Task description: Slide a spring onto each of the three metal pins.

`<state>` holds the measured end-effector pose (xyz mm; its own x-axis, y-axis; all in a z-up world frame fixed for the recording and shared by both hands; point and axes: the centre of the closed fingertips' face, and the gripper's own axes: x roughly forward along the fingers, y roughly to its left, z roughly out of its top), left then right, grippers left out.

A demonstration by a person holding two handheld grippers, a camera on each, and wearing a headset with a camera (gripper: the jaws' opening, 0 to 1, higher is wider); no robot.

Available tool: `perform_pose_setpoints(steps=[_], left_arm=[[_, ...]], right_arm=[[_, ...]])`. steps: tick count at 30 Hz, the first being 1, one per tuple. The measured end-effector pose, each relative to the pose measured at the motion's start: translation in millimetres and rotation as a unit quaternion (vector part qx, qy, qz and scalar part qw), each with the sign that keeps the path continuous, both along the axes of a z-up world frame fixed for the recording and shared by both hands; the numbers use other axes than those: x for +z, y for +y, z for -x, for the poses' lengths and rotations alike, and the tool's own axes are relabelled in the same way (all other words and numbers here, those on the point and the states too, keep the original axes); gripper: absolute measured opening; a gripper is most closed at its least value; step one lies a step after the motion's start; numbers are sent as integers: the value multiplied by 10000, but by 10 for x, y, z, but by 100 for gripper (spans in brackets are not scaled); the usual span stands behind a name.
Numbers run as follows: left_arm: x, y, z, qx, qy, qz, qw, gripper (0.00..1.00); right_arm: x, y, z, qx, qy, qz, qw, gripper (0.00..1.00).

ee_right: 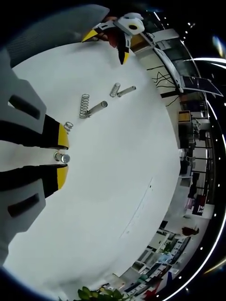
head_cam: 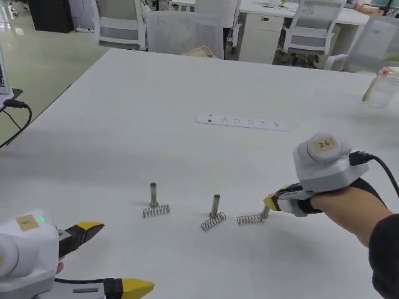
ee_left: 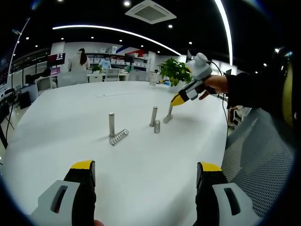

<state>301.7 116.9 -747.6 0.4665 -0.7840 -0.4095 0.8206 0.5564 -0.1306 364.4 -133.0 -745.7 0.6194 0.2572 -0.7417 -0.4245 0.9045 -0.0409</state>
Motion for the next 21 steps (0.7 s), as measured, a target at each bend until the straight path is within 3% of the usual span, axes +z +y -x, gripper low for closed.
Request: perform_pose_setpoints(steps=[21], left_arm=[[-14,-6,9,-20,7,-28,10000,86]], right_arm=[[-66,-45,107,5,7,-48,10000,16]])
